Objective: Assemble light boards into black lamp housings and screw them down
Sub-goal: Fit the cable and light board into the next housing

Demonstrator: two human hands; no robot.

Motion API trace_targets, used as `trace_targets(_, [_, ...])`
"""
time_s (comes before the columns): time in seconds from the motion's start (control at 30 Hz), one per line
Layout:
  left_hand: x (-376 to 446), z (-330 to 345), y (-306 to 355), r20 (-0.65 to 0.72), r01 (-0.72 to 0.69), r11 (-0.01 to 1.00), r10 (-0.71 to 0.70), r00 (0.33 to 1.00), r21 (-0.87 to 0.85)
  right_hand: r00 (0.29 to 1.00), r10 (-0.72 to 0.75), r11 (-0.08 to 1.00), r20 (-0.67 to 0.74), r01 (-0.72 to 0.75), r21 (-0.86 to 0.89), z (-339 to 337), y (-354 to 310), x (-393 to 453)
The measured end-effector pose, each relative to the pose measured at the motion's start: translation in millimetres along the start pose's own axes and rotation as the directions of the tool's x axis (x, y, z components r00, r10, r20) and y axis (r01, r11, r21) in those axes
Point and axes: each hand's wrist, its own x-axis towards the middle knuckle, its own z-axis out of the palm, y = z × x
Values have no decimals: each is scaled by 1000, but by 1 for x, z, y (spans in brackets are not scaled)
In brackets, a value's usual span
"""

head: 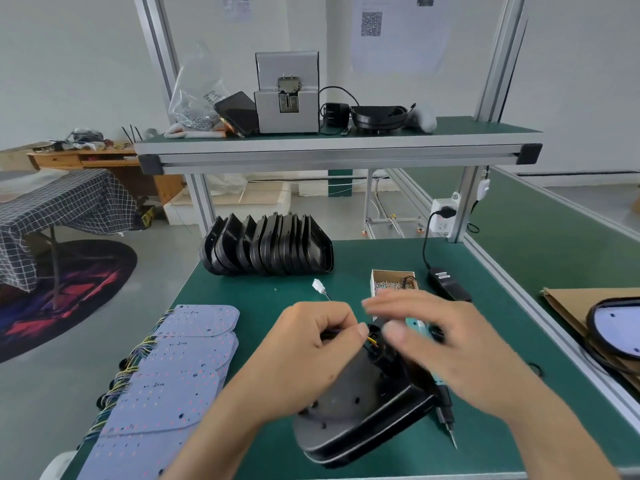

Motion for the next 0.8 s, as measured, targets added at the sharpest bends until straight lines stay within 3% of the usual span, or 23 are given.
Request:
trace_targets(0.13, [3, 2, 3, -31, -12, 1000, 11, 999, -14, 990, 43, 995, 138, -30, -92, 3, -13, 13])
trace_targets(0.33, [0, 6, 4, -107, -30, 999, 27, 994, -25, 984, 146, 966, 105, -118, -231, 0, -9, 11])
trace_targets(0.57, [4, 11, 2, -136, -24, 994, 10, 991, -104, 982, 184, 976, 53, -175, -133, -1, -3, 3])
trace_targets(0.8, [5, 16, 2, -111, -49, 996, 41, 993, -69, 978, 201, 977, 47, -197, -87, -2, 8, -6])
